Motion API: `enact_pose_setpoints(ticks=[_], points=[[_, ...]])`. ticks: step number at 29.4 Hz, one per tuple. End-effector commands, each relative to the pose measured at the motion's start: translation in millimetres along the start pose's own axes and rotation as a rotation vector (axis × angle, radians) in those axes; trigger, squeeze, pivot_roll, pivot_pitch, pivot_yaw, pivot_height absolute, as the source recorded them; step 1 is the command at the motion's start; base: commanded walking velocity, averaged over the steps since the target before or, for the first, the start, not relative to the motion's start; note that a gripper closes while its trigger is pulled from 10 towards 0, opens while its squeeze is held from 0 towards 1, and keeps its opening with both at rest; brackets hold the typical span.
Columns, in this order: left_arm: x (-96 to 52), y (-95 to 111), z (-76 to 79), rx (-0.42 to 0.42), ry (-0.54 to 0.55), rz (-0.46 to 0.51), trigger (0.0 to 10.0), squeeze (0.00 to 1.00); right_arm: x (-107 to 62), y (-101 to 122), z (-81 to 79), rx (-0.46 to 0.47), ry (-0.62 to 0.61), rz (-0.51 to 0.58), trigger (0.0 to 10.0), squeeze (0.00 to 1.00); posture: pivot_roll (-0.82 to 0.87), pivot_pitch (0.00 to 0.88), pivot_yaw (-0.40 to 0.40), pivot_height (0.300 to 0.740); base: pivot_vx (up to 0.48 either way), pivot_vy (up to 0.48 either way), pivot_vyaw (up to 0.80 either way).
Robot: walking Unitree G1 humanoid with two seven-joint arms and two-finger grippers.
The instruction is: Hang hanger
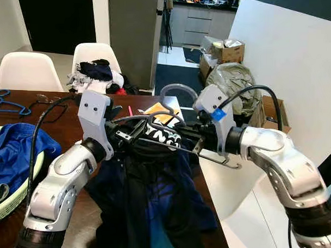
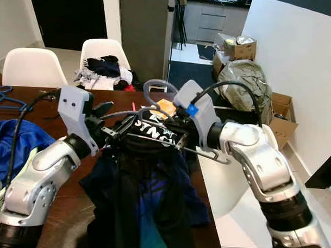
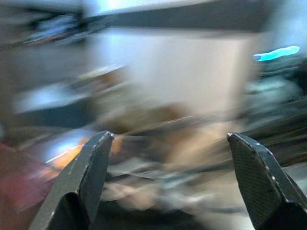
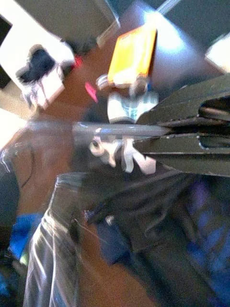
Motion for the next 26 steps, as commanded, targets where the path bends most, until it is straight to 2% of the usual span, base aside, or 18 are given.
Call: enact_pose_setpoints(ticks=[1, 3, 6, 10, 13, 15, 16, 18, 21, 23, 24, 26], points=[[0.8, 11, 0.6, 0.022, -0.021, 0.036, 10.0, 0.0, -1.0, -1, 2.0, -0.022, -0.009, -0.019, 0.0, 0.0, 0.08, 0.001, -0.056, 0.74, 0.0, 0.0, 0.0], [0.5, 12, -1.5, 0.029, -0.007, 0.04, 10.0, 0.0, -1.0, -1, 1.7, -0.022, -0.008, -0.017, 0.0, 0.0, 0.08, 0.001, -0.056, 0.74, 0.0, 0.0, 0.0], [1.2, 35, -16.2, 0.053, 0.111, 0.159, 10.0, 0.0, -3.4, -1, 10.7, -0.004, -0.063, -0.018, 0.0, 0.0, 0.08, 0.002, -0.057, 0.74, 0.0, 0.0, 0.0], [1.0, 39, -18.6, 0.062, 0.134, 0.179, 10.0, 0.0, -4.2, 0, 12.7, 0.006, -0.075, -0.01, 0.0, 0.0, 0.08, 0.004, -0.056, 0.74, 0.0, 0.0, 0.0], [-5.3, 46, -27.9, 0.103, 0.207, 0.196, 10.0, 0.0, -11.9, 7, 28.9, 0.106, -0.145, 0.097, 0.0, 0.0, 0.08, 0.007, -0.058, 0.74, 0.0, 0.0, 0.0], [-5.3, 46, -27.9, 0.103, 0.207, 0.196, 10.0, 0.0, -11.9, 7, 28.9, 0.106, -0.145, 0.097, 0.0, 0.0, 0.08, 0.007, -0.058, 0.74, 0.0, 0.0, 0.0], [-8.4, 46, -33.3, 0.124, 0.246, 0.19, 10.0, 0.0, -15.1, 6, 36.7, 0.134, -0.183, 0.112, 0.0, 0.0, 0.08, 0.009, -0.059, 0.74, 0.0, 0.0, 0.0], [-22.0, 46, -57.1, 0.185, 0.426, 0.164, 10.0, 0.0, -22.8, -5, 57.1, 0.168, -0.299, 0.068, 0.0, 0.0, 0.08, 0.01, -0.061, 0.74, 0.0, 0.0, 0.0], [-27.7, 46, -65.2, 0.206, 0.486, 0.157, 10.0, 0.0, -25.5, -9, 63.0, 0.176, -0.333, 0.05, 0.0, 0.0, 0.08, 0.01, -0.061, 0.74, 0.0, 0.0, 0.0], [-42.4, 48, -80.8, 0.292, 0.617, 0.143, 10.0, 0.0, -30.7, -16, 73.5, 0.202, -0.406, 0.029, 0.0, 0.0, 0.09, 0.01, -0.066, 0.74, 0.0, 0.0, 0.0], [-42.4, 48, -80.8, 0.292, 0.617, 0.143, 10.0, 0.0, -30.7, -16, 73.5, 0.202, -0.406, 0.029, 0.0, 0.0, 0.09, 0.01, -0.066, 0.74, 0.0, 0.0, 0.0], [-52.2, 53, -88.4, 0.341, 0.697, 0.15, 10.0, 0.0, -34.8, -19, 80.8, 0.215, -0.463, 0.024, 0.0, 0.0, 0.09, 0.01, -0.066, 0.74, 0.0, 0.0, 0.0]])
Point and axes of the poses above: a point about 5 cm out from each wrist's last joint towards the gripper, its own x axis pointing out of the wrist towards the gripper, its own y axis along the axis of the wrist's last joint, z = x × y, the point moved 1 cm from there along x, pointing out of the wrist towards the gripper, and after that the axes turned 11 degrees about -x, right-handed, at the moved point
